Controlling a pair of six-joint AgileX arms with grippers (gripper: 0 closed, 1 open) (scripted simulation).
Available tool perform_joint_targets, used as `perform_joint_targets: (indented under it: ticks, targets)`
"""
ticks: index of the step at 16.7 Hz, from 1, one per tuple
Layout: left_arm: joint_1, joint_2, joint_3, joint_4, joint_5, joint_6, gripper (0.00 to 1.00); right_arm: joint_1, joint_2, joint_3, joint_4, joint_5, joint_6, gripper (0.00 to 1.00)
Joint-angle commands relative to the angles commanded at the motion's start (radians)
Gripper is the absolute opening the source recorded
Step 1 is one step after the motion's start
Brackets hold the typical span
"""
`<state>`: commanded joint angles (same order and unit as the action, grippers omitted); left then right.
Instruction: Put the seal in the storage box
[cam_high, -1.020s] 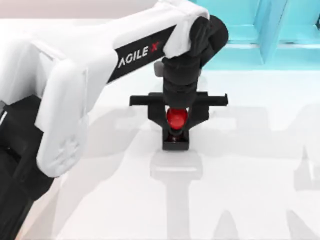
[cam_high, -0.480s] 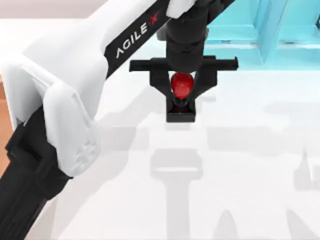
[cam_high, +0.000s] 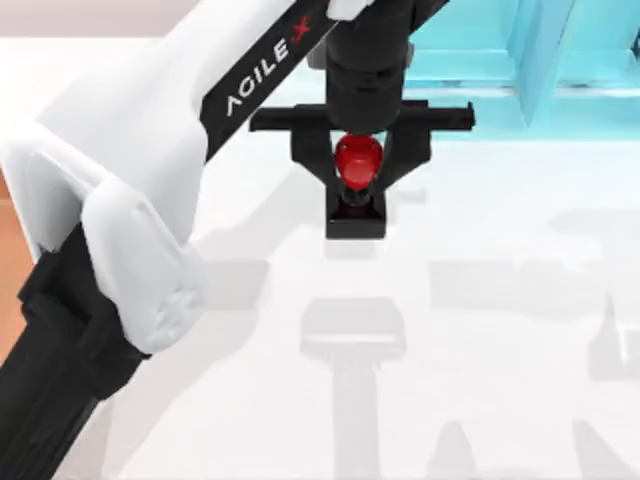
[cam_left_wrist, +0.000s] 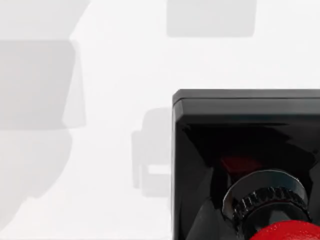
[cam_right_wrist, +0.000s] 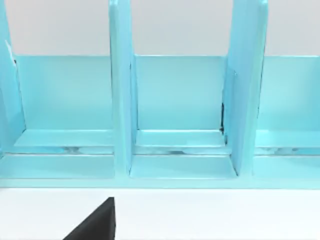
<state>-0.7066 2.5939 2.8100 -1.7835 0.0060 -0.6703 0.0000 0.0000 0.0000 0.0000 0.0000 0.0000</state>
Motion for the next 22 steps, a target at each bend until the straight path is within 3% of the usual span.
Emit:
perform_joint_targets:
  ticks: [5, 17, 22]
  targets:
    - [0.104, -0.082, -0.110, 0.031, -0.002, 0.103, 0.00, 0.000, 0.000, 0.000, 0.000, 0.000, 0.000, 1.00]
    - [0.852, -0.687, -0.995, 0.280, -0.002, 0.840, 0.00, 0.000, 0.000, 0.000, 0.000, 0.000, 0.000, 1.00]
    - [0.982, -0.799, -1.127, 0.324, -0.005, 0.970, 0.00, 0.000, 0.000, 0.000, 0.000, 0.000, 0.000, 1.00]
